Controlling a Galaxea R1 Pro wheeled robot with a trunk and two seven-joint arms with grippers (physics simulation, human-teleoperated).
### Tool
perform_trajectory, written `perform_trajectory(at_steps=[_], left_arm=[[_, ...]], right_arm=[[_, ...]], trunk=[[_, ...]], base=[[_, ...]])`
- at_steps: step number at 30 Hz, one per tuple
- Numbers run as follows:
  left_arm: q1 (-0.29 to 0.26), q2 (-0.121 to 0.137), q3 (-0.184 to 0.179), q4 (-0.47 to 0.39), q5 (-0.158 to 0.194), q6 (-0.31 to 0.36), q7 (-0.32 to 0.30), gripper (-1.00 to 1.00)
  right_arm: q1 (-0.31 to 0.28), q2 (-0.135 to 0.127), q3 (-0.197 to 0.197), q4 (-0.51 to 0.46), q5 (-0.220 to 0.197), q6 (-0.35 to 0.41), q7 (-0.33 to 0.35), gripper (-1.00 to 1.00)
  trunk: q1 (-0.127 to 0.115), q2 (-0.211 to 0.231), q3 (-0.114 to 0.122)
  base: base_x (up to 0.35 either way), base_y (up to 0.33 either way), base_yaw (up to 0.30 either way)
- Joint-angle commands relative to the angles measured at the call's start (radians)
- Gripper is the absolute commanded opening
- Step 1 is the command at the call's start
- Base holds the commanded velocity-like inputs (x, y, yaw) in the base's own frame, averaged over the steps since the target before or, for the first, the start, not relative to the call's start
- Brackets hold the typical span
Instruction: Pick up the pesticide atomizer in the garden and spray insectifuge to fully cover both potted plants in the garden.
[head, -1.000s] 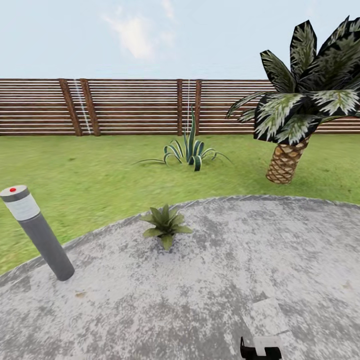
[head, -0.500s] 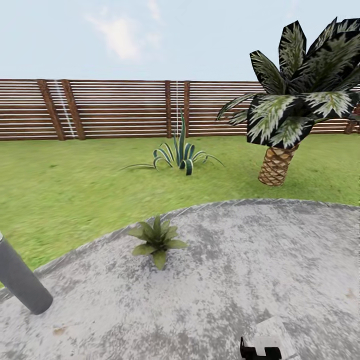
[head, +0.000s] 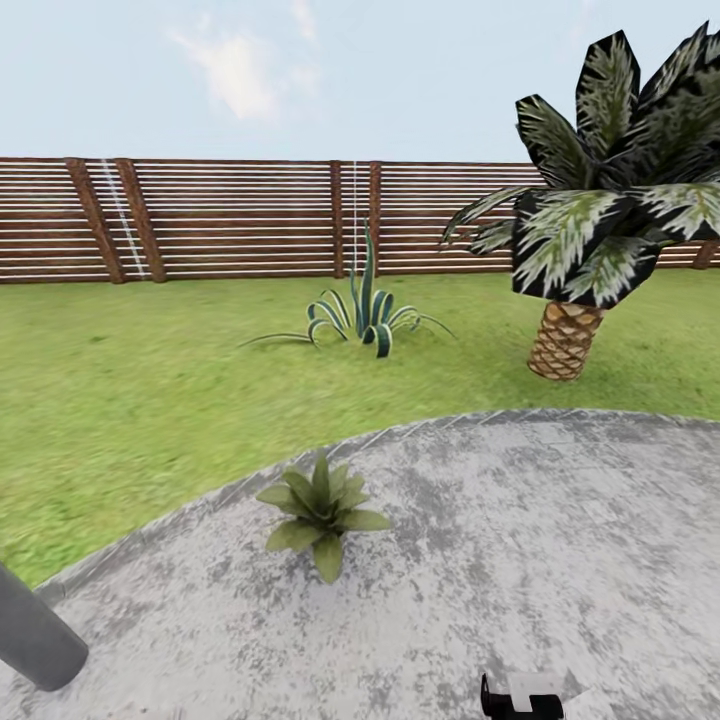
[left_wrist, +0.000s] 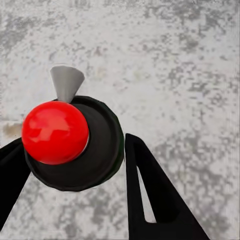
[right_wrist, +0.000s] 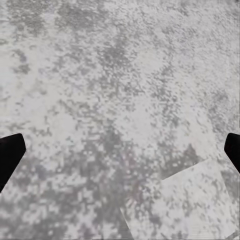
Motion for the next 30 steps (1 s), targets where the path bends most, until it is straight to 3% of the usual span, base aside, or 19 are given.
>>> perform_trajectory(at_steps=[1, 8, 18, 30], left_arm=[[0.0, 0.0, 0.005, 0.001, 0.001, -0.003, -0.003, -1.0], [-0.001, 0.0, 0.005, 0.001, 0.001, -0.003, -0.003, -1.0], [-0.001, -0.001, 0.004, 0.001, 0.001, -0.003, -0.003, -1.0], [-0.001, -0.001, 0.004, 0.001, 0.001, -0.003, -0.003, -1.0]], right_arm=[[-0.001, 0.001, -0.008, 0.001, 0.011, -0.002, -0.005, 1.0], [-0.001, 0.001, -0.008, 0.001, 0.011, -0.002, -0.004, 1.0], [-0.001, 0.001, -0.008, 0.001, 0.011, -0.002, -0.005, 1.0], [-0.001, 0.003, -0.008, 0.0, 0.011, -0.002, -0.005, 1.0]], trunk=[[0.0, 0.0, -0.001], [0.0, 0.0, -0.001], [0.0, 0.0, 0.005], [0.0, 0.0, 0.013]], base=[[0.332, 0.109, 0.0], [0.326, 0.097, -0.02], [0.261, 0.244, -0.218], [0.048, 0.313, -0.201]])
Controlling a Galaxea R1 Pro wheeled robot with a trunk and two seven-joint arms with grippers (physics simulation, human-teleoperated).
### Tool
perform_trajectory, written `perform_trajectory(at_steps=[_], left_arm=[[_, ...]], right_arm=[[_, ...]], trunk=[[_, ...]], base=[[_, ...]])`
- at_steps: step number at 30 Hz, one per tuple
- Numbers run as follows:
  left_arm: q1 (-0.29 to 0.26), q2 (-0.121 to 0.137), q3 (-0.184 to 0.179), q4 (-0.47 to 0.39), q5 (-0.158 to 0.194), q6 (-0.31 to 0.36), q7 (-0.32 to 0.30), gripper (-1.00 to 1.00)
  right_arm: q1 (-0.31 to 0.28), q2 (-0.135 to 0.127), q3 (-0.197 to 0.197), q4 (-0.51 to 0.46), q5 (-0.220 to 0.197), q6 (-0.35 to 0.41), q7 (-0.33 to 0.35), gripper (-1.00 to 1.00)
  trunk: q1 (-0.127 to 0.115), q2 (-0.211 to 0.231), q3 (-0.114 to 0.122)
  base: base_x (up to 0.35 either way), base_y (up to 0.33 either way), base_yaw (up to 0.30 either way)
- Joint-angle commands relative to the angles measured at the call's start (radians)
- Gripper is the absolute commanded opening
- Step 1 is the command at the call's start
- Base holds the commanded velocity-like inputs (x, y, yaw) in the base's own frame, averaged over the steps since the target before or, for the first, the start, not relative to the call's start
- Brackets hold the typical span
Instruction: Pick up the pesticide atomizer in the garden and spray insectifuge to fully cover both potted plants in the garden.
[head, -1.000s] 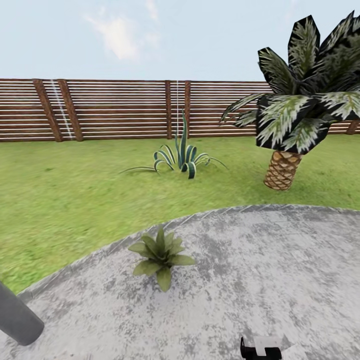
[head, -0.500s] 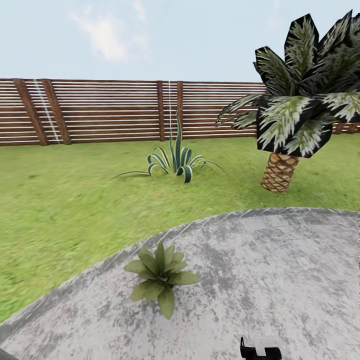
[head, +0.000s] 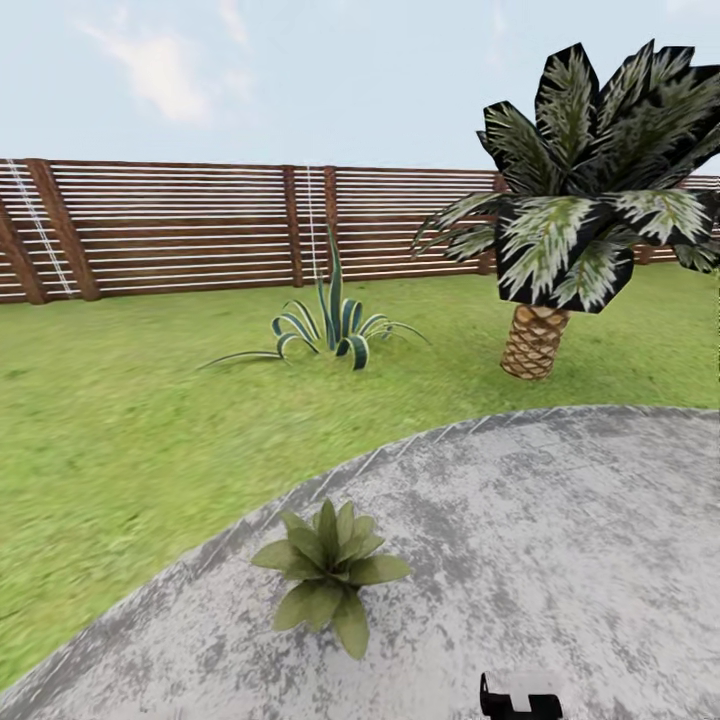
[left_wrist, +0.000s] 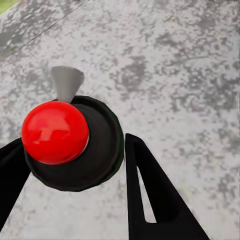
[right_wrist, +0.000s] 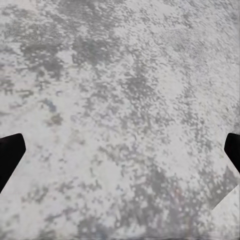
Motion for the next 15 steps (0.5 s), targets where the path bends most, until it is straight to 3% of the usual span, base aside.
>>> perform_trajectory(at_steps=[1, 4, 11, 13, 15], left_arm=[[0.0, 0.0, 0.005, 0.001, 0.001, -0.003, -0.003, -1.0], [0.0, 0.001, 0.005, 0.001, 0.001, -0.002, -0.003, -1.0], [0.001, -0.002, -0.004, 0.0, -0.017, 0.002, -0.014, -1.0], [0.0, -0.002, -0.017, -0.005, -0.035, 0.004, -0.017, -1.0], [-0.005, -0.002, -0.06, -0.018, -0.098, 0.006, -0.02, -1.0]], right_arm=[[-0.001, 0.002, -0.008, 0.001, 0.011, -0.003, -0.005, 1.0], [-0.001, 0.011, -0.008, 0.001, 0.011, -0.003, -0.005, 1.0], [-0.001, 0.014, -0.005, -0.003, 0.015, 0.0, -0.001, 1.0], [-0.001, 0.013, -0.003, -0.005, 0.016, 0.0, 0.0, 1.0], [-0.001, 0.011, -0.003, -0.008, 0.018, 0.0, 0.002, 1.0]], trunk=[[0.0, 0.0, -0.001], [0.0, 0.0, -0.001], [0.0, 0.0, -0.001], [0.0, 0.0, -0.001], [0.0, 0.0, -0.001]], base=[[-0.063, 0.312, -0.042], [-0.076, 0.188, -0.014], [-0.004, 0.008, -0.001], [0.0, 0.0, 0.0], [0.0, 0.0, 0.0]])
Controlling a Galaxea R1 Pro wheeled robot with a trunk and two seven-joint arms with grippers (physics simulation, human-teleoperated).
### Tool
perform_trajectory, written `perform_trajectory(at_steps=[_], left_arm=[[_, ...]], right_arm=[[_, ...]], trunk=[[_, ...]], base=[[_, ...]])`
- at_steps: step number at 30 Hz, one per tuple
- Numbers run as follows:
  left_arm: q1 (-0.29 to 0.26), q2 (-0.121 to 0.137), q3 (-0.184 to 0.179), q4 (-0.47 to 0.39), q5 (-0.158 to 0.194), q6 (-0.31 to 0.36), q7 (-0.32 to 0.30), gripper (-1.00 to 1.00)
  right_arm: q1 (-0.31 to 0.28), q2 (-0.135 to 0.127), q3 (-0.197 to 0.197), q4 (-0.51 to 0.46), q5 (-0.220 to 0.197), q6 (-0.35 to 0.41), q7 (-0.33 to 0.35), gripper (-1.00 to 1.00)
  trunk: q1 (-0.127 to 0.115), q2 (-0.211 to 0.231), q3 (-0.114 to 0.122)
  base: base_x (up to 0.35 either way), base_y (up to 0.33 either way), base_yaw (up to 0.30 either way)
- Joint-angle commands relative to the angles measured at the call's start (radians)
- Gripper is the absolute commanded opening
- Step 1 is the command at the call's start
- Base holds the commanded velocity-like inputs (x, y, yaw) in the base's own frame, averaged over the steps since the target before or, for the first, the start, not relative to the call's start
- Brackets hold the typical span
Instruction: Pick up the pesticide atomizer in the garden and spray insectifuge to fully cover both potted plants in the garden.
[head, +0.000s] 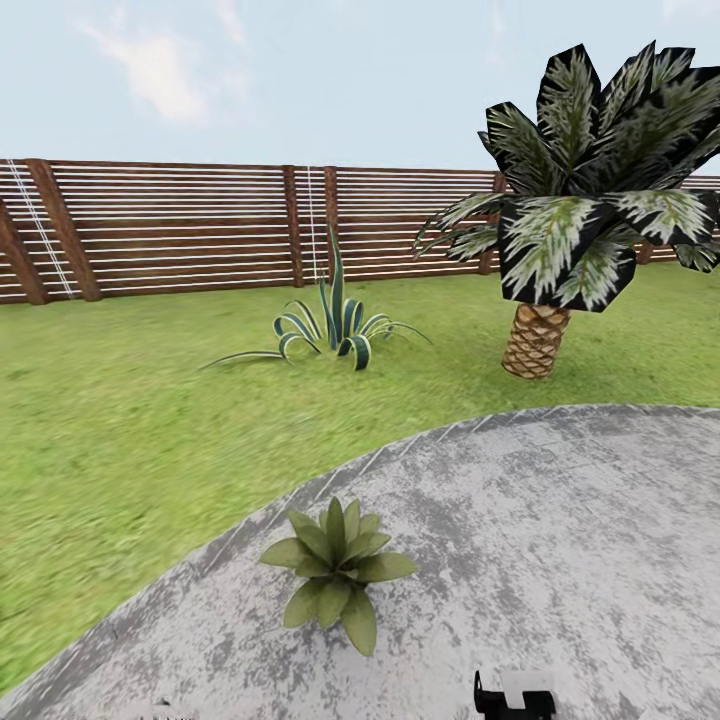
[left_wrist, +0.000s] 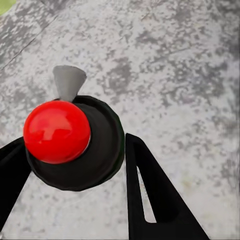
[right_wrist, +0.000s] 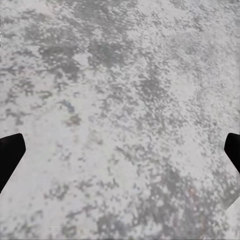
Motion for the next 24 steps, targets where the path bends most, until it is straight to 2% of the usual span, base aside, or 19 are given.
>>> perform_trajectory(at_steps=[1, 2, 4, 6, 8, 10, 11, 13, 14, 15, 16, 17, 18, 20, 23, 24], left_arm=[[-0.004, 0.003, -0.009, -0.004, -0.034, -0.002, -0.004, -1.0], [-0.008, 0.006, -0.031, -0.008, -0.074, -0.002, -0.011, -1.0], [-0.011, 0.011, -0.053, -0.012, -0.126, -0.002, -0.047, -1.0], [-0.014, 0.017, -0.064, -0.026, -0.193, -0.002, -0.136, -1.0], [-0.03, 0.027, -0.069, -0.065, -0.279, 0.004, -0.255, -1.0], [-0.069, 0.035, -0.07, -0.106, -0.403, 0.026, -0.397, -1.0], [-0.104, 0.037, -0.07, -0.119, -0.471, 0.061, -0.468, -1.0], [-0.161, 0.037, -0.07, -0.128, -0.548, 0.124, -0.581, -1.0], [-0.174, 0.036, -0.07, -0.13, -0.565, 0.134, -0.613, -1.0], [-0.194, 0.036, -0.07, -0.135, -0.595, 0.142, -0.659, -1.0], [-0.208, 0.036, -0.07, -0.14, -0.616, 0.146, -0.69, -1.0], [-0.227, 0.034, -0.07, -0.151, -0.648, 0.15, -0.734, -1.0], [-0.25, 0.027, -0.069, -0.169, -0.687, 0.155, -0.798, -1.0], [-0.259, 0.022, -0.069, -0.188, -0.708, 0.157, -0.834, -1.0], [-0.263, 0.021, -0.07, -0.205, -0.725, 0.157, -0.859, -1.0], [-0.263, 0.02, -0.07, -0.207, -0.729, 0.157, -0.864, -1.0]], right_arm=[[-0.001, 0.0, -0.008, -0.001, 0.012, -0.002, 0.0, 1.0], [-0.001, -0.003, -0.007, -0.011, 0.018, -0.003, 0.011, 1.0], [-0.001, -0.007, -0.007, -0.049, 0.043, -0.002, 0.044, 1.0], [-0.001, -0.009, -0.007, -0.117, 0.092, 0.0, 0.127, 1.0], [-0.001, -0.009, -0.007, -0.16, 0.165, 0.001, 0.249, 1.0], [-0.001, -0.009, -0.008, -0.211, 0.302, 0.004, 0.38, 1.0], [-0.001, -0.008, -0.009, -0.247, 0.405, 0.005, 0.44, 1.0], [-0.002, -0.003, -0.009, -0.303, 0.54, 0.007, 0.527, 1.0], [-0.002, -0.002, -0.009, -0.313, 0.561, 0.01, 0.557, 1.0], [-0.002, 0.0, -0.009, -0.327, 0.581, 0.021, 0.615, 1.0], [-0.002, 0.001, -0.009, -0.34, 0.589, 0.03, 0.66, 1.0], [-0.003, 0.002, -0.008, -0.364, 0.595, 0.042, 0.734, 1.0], [-0.004, 0.008, -0.007, -0.411, 0.599, 0.058, 0.858, 1.0], [-0.005, 0.029, -0.007, -0.445, 0.601, 0.079, 0.932, 1.0], [-0.005, 0.045, -0.007, -0.459, 0.602, 0.093, 0.963, 1.0], [-0.005, 0.047, -0.007, -0.461, 0.602, 0.094, 0.966, -1.0]], trunk=[[0.0, 0.0, -0.001], [0.0, 0.0, -0.001], [0.0, 0.0, -0.001], [0.0, 0.0, -0.001], [0.0, 0.0, -0.001], [0.0, 0.0, -0.001], [0.0, 0.0, -0.001], [0.0, 0.0, -0.001], [0.0, 0.0, -0.001], [0.0, 0.0, -0.001], [0.0, 0.0, -0.001], [0.0, 0.0, -0.001], [0.0, 0.0, -0.001], [0.0, 0.0, -0.001], [0.0, 0.0, -0.001], [0.0, 0.0, -0.001]], base=[[0.0, 0.0, 0.0], [0.0, 0.0, 0.0], [0.0, 0.0, 0.0], [0.0, 0.0, 0.0], [0.0, 0.0, 0.0], [0.0, 0.0, 0.0], [0.0, 0.0, 0.0], [0.0, 0.0, 0.0], [0.0, 0.0, 0.0], [0.0, 0.0, 0.0], [0.0, 0.0, 0.0], [0.0, 0.0, 0.0], [0.0, 0.0, 0.0], [0.0, 0.0, 0.0], [0.0, 0.0, 0.0], [0.0, 0.0, 0.0]])
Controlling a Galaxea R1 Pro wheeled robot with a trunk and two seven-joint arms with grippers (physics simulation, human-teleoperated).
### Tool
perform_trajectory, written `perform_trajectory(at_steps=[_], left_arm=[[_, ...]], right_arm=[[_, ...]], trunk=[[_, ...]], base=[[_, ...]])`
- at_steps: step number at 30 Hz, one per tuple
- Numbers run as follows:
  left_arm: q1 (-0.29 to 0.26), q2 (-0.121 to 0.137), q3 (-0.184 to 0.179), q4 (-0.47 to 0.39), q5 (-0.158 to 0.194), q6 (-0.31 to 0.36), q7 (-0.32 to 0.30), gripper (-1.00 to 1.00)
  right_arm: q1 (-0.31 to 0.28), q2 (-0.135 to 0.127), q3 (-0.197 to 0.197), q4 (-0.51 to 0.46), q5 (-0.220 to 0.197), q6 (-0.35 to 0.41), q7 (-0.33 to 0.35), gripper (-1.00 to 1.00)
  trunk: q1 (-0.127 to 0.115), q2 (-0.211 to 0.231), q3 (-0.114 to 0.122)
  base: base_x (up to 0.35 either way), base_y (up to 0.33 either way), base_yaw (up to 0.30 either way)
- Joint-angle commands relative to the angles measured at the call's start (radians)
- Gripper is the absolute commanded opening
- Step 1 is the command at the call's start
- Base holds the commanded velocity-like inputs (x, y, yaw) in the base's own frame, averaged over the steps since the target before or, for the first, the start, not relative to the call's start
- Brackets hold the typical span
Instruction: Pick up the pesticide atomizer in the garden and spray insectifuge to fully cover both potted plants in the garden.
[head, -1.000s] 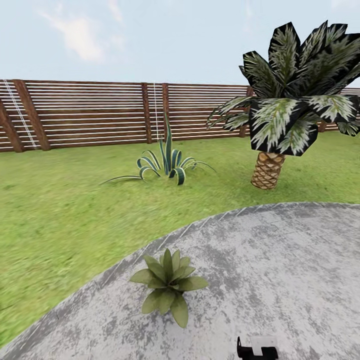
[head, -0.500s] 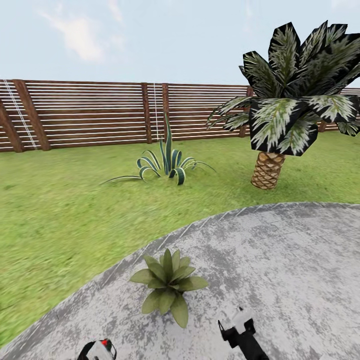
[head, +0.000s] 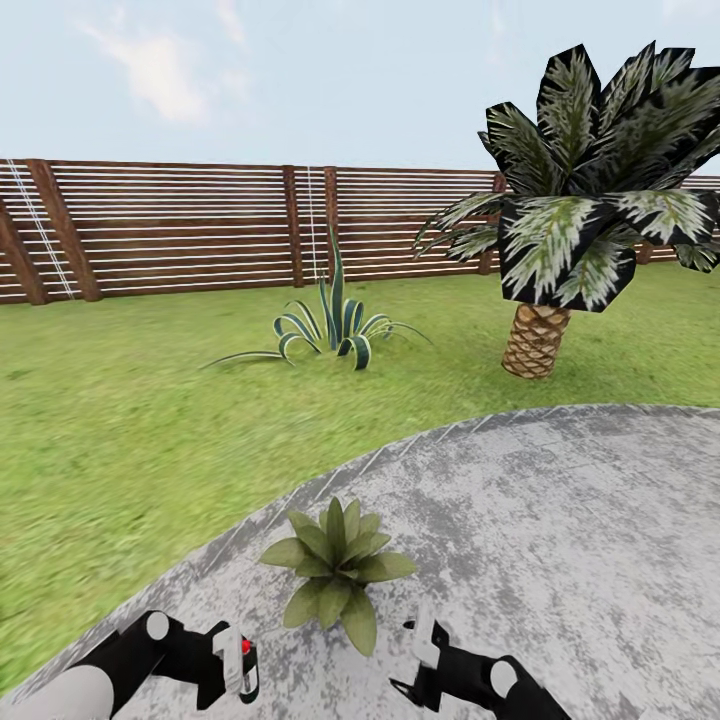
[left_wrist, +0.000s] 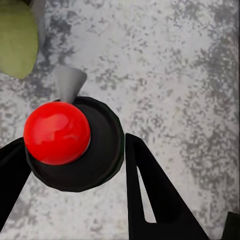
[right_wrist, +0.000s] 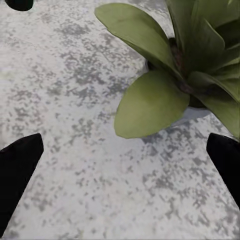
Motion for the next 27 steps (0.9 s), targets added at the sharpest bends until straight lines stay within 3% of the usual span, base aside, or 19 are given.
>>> perform_trajectory(at_steps=[1, 5, 10, 13, 18, 24, 27], left_arm=[[-0.001, -0.001, -0.001, -0.004, -0.01, -0.003, -0.006, -1.0], [-0.001, -0.006, 0.001, -0.034, -0.046, -0.003, -0.01, -1.0], [-0.001, -0.05, 0.0, -0.058, -0.053, -0.003, -0.009, -1.0], [-0.001, -0.068, 0.001, -0.074, -0.053, -0.003, -0.008, -1.0], [0.0, -0.088, 0.0, -0.077, -0.056, -0.004, -0.006, -1.0], [0.007, -0.107, 0.002, -0.076, -0.128, -0.006, -0.004, -1.0], [0.008, -0.114, 0.003, -0.076, -0.135, -0.006, -0.002, -1.0]], right_arm=[[-0.001, 0.003, -0.008, -0.002, 0.007, -0.003, 0.009, -1.0], [-0.001, 0.02, 0.003, -0.016, 0.007, -0.002, 0.044, -1.0], [-0.001, 0.064, 0.056, -0.043, 0.006, 0.0, 0.082, -1.0], [-0.001, 0.079, 0.064, -0.046, 0.006, 0.0, 0.084, -1.0], [-0.001, 0.087, 0.065, -0.046, 0.006, 0.0, 0.084, -1.0], [-0.001, 0.099, 0.066, -0.05, 0.006, -0.001, 0.084, -1.0], [-0.002, 0.105, 0.066, -0.052, 0.006, 0.0, 0.084, -1.0]], trunk=[[0.0, 0.0, -0.001], [0.0, 0.0, -0.001], [0.0, 0.0, -0.001], [0.0, 0.0, -0.001], [0.0, 0.0, -0.001], [0.0, 0.0, -0.001], [0.0, 0.0, -0.001]], base=[[0.0, 0.0, 0.0], [0.0, 0.0, 0.0], [0.0, 0.0, 0.0], [0.0, 0.0, 0.0], [0.0, 0.0, 0.0], [0.0, 0.0, 0.0], [0.0, 0.0, 0.0]])
